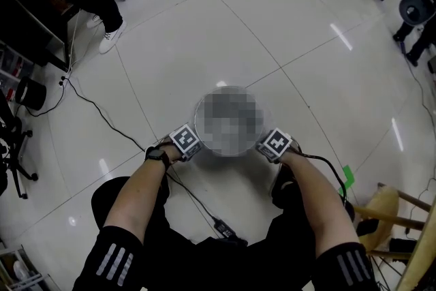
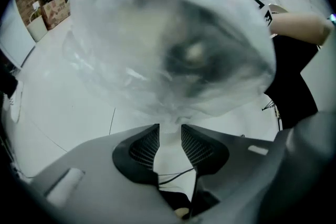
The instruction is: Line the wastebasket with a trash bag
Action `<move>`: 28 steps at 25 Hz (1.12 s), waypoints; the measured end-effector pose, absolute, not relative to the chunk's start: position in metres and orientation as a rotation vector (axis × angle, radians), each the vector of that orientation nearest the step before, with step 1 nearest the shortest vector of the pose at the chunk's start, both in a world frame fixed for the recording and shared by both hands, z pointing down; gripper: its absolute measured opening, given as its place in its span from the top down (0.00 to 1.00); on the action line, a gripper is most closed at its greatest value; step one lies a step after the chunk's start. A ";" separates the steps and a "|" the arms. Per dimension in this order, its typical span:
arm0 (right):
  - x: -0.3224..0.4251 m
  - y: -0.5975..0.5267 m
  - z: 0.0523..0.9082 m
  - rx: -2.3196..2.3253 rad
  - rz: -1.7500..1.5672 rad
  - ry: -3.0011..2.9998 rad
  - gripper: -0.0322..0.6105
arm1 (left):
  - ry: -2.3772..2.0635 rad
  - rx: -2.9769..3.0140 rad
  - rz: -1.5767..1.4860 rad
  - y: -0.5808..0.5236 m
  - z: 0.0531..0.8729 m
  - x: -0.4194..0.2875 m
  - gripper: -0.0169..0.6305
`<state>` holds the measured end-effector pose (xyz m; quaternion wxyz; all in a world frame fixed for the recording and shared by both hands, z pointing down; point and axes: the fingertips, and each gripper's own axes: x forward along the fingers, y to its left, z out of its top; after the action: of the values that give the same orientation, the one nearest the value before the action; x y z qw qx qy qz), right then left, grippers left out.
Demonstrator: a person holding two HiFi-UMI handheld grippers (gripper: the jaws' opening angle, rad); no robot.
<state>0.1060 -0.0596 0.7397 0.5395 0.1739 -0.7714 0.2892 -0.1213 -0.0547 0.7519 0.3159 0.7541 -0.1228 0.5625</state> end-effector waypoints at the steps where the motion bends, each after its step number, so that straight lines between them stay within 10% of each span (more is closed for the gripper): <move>1: 0.110 -0.060 0.735 0.421 0.694 -1.835 0.76 | -0.323 2.013 1.498 -0.060 0.748 -0.125 0.76; 11: 0.142 -0.030 0.700 0.276 0.616 -1.738 0.57 | -0.343 2.023 1.619 -0.076 0.695 -0.168 0.70; 28: 0.105 -0.178 0.577 0.735 0.447 -2.136 0.75 | -0.617 2.386 1.259 -0.205 0.594 -0.101 0.76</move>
<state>0.1046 -0.1778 0.5767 0.4073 0.2915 -0.8472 0.1774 -0.1009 -0.2046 0.5945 0.1858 0.8471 -0.2191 0.4471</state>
